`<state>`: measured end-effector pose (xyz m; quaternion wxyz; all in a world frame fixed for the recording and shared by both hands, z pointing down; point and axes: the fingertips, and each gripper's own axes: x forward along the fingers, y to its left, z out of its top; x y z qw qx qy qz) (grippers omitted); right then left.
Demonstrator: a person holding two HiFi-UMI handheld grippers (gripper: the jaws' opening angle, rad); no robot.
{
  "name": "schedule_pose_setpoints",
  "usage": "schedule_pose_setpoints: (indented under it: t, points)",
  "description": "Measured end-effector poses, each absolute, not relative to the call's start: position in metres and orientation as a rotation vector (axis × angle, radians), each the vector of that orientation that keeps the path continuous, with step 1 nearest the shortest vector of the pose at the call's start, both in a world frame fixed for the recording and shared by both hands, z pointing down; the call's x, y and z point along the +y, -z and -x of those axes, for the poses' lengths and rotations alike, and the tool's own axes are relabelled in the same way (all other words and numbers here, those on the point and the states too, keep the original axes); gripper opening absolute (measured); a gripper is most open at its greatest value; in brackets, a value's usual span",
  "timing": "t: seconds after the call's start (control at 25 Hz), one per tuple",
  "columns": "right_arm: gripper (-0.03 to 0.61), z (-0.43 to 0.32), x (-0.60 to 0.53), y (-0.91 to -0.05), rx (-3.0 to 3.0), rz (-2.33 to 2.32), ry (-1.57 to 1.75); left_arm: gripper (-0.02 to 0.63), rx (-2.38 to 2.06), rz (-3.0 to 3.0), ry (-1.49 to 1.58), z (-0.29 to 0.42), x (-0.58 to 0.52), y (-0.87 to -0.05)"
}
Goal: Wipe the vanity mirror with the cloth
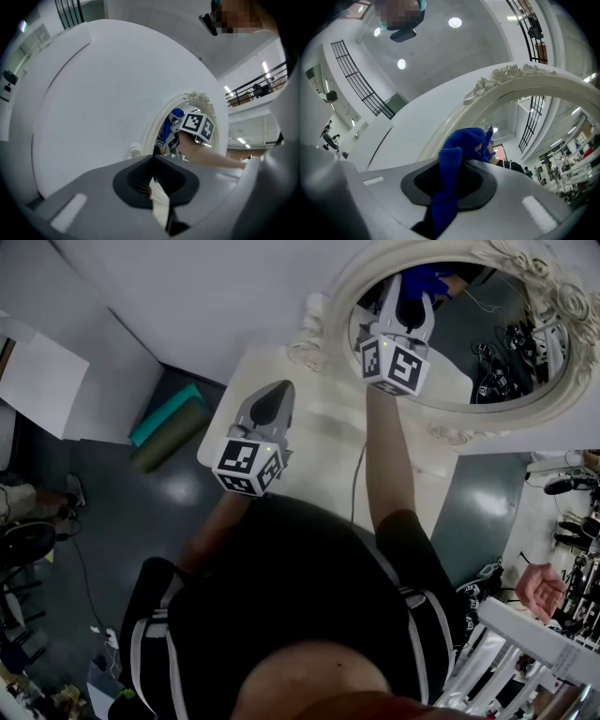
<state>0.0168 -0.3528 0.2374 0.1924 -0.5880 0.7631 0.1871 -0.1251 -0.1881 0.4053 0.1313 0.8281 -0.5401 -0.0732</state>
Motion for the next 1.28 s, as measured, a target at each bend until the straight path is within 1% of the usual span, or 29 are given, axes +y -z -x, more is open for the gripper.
schedule_pose_setpoints:
  t: [0.32,0.68,0.88,1.28]
  points:
    - [0.072,-0.020,-0.350,-0.237,2.201,1.578,-0.397,0.012,-1.553,-2.422,0.202,0.121,-0.182,-0.402]
    - [0.074,-0.053,-0.305,-0.228,2.136,1.577,-0.351,0.012,-1.477,-2.482,0.199,0.094,-0.171,-0.394]
    - [0.074,-0.107,-0.261,-0.237,2.050,1.659,-0.367,0.012,-1.398,-2.531,0.184,0.063,-0.161,-0.401]
    - [0.074,-0.241,-0.207,-0.267,1.814,1.933,-0.370,0.012,-1.209,-2.625,0.179,-0.008,-0.166,-0.391]
